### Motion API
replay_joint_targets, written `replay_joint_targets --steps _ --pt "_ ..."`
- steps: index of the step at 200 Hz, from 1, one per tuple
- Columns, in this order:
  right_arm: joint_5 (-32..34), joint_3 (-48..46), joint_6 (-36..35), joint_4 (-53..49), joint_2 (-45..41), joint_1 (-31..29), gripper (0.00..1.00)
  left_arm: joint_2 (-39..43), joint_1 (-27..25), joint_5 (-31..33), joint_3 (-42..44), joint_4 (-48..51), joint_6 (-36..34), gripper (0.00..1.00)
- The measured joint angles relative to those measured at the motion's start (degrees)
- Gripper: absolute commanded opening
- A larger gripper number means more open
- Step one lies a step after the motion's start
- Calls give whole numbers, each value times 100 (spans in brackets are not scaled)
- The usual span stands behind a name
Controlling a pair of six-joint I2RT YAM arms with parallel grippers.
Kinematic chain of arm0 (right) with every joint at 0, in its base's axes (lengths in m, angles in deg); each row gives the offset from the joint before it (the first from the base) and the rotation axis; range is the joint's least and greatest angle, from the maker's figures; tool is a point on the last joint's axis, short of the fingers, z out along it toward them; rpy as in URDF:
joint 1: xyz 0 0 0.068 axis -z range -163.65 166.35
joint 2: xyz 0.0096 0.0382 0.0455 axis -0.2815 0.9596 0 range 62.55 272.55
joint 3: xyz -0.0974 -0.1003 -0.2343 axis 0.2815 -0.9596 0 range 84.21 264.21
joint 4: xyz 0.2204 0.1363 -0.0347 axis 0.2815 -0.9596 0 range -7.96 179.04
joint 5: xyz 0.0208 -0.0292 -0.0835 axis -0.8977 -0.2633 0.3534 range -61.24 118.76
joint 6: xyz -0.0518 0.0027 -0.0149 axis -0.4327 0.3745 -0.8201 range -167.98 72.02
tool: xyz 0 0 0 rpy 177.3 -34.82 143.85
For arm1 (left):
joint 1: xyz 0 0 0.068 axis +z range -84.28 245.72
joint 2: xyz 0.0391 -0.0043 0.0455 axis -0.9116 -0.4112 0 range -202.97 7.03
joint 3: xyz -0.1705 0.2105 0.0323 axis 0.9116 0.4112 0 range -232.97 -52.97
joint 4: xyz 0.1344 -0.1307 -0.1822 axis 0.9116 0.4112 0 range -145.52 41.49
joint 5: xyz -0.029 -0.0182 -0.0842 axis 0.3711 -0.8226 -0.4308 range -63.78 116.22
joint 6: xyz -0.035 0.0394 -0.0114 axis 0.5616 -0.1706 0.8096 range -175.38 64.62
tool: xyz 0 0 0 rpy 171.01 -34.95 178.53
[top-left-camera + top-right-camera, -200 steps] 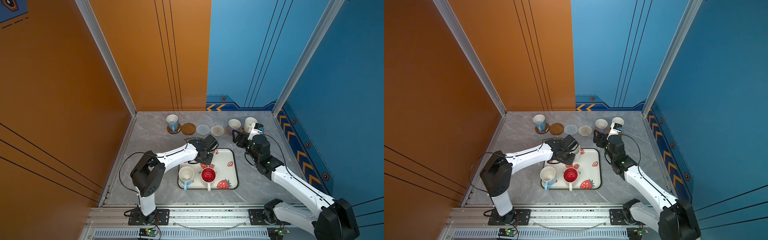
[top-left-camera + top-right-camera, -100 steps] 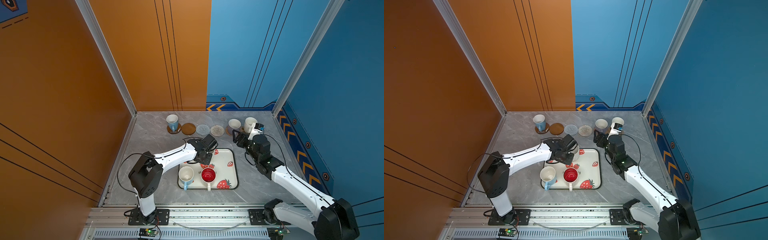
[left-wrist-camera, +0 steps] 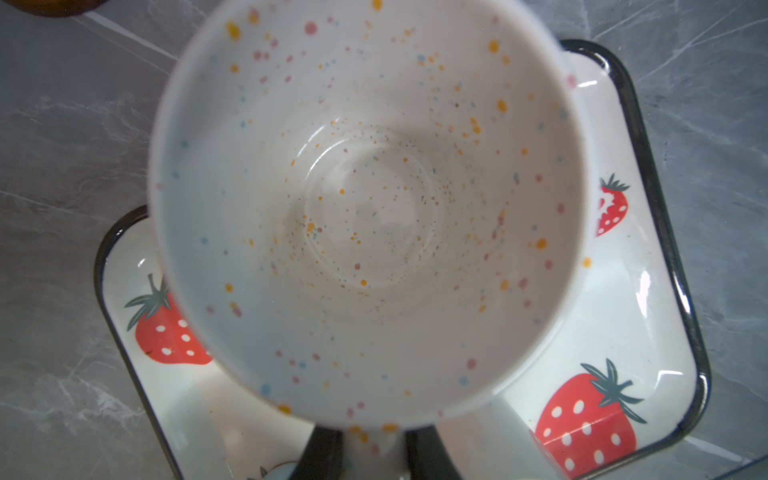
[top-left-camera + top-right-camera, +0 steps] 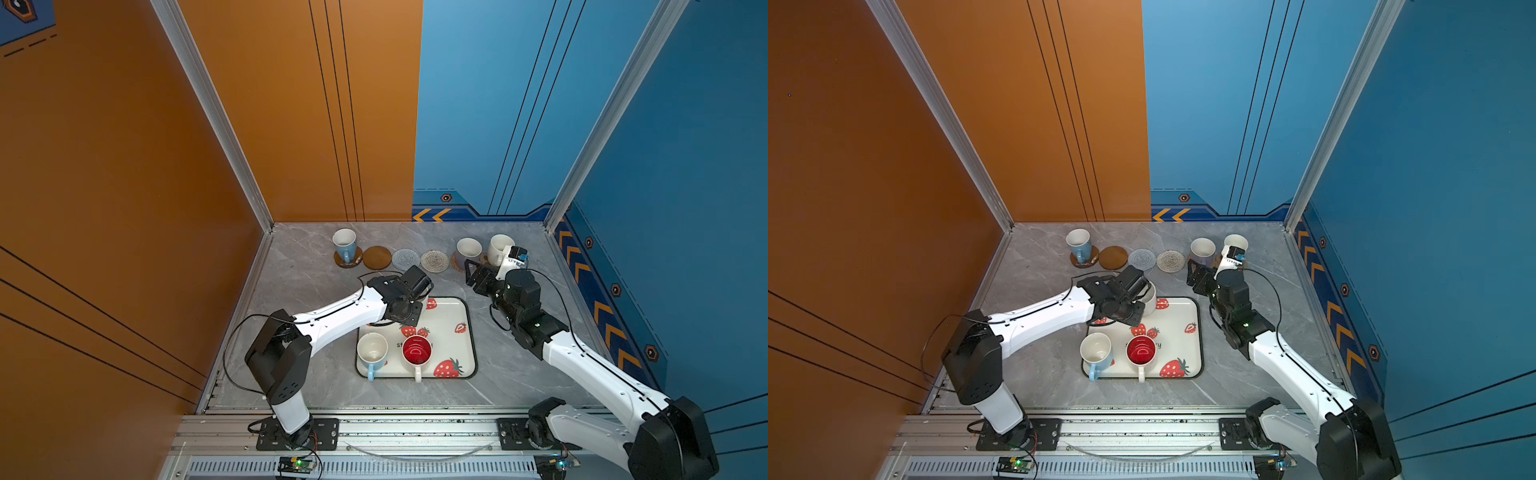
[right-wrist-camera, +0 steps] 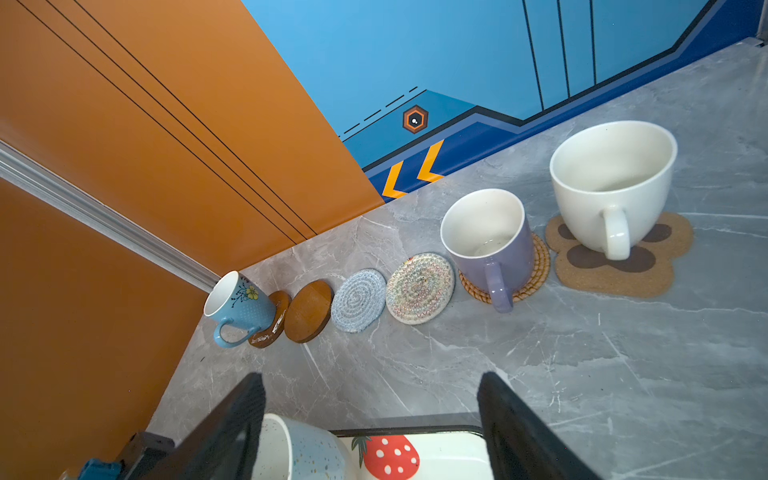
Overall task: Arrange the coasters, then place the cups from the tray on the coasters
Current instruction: 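Carry the speckled mug with the left gripper toward the round wooden coaster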
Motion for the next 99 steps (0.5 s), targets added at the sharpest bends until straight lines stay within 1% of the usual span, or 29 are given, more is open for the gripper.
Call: replay_joint_targets --steps 45,99 --pt "-22 -2 0 0 0 0 79 46 81 2 2 2 0 0" --pt "-90 -2 0 0 0 33 79 127 374 -4 2 0 0 0"
